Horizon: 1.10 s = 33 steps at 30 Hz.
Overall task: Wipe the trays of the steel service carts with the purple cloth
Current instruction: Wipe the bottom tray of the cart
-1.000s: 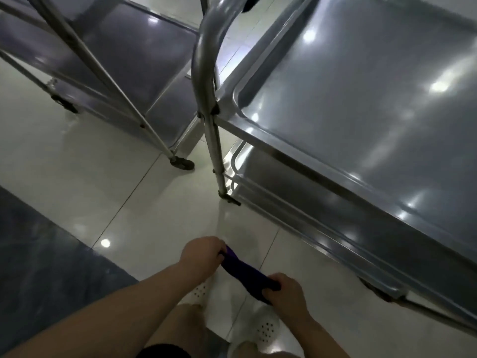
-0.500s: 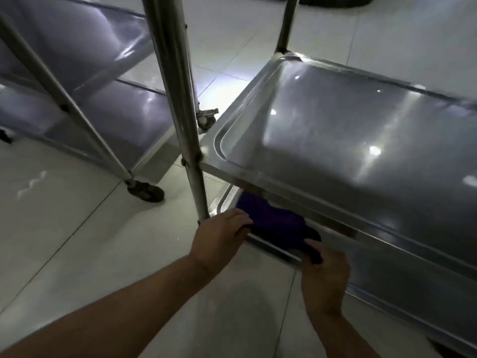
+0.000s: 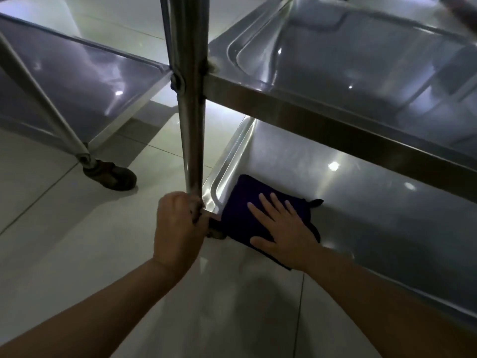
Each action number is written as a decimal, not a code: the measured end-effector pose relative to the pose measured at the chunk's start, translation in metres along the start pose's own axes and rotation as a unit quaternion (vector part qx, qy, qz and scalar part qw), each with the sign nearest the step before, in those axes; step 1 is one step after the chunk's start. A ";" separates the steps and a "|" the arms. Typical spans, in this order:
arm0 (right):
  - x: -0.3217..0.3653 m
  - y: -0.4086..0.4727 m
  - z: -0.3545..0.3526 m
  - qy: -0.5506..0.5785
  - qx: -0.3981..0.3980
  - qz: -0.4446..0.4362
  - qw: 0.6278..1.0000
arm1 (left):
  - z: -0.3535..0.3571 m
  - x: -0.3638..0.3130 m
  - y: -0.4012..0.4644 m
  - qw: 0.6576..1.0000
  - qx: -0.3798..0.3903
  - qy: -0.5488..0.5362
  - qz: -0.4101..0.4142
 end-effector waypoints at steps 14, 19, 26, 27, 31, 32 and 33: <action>0.051 0.095 0.022 -0.091 -0.003 -0.037 0.995 | 0.028 0.024 0.015 0.984 -0.013 -0.094 -0.153; 0.021 0.061 0.025 -0.095 -0.003 -0.027 0.995 | 0.028 0.025 0.014 0.992 -0.024 -0.057 -0.113; -0.050 -0.032 0.024 -0.095 -0.015 0.051 0.994 | 0.029 0.018 0.013 0.989 -0.019 -0.070 -0.130; -0.052 -0.038 0.025 -0.098 -0.016 0.055 0.994 | 0.030 0.017 0.012 0.988 -0.022 -0.077 -0.134; -0.045 -0.034 0.027 -0.101 -0.009 0.064 0.993 | 0.030 0.013 0.010 0.985 -0.032 -0.085 -0.144; -0.041 -0.028 0.027 -0.100 -0.004 0.059 0.993 | 0.029 0.013 0.011 0.985 -0.032 -0.083 -0.145; -0.034 -0.020 0.027 -0.093 0.003 0.051 0.994 | 0.028 0.013 0.011 0.985 -0.031 -0.083 -0.145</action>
Point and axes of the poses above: each hand's wrist, its own y-axis towards the middle knuckle, its own z-axis out of the palm, x = y × z, the point moved 1 cm from there along y, towards the middle knuckle, and after that the axes turned 2 degrees about y, right-handed, at the moved point
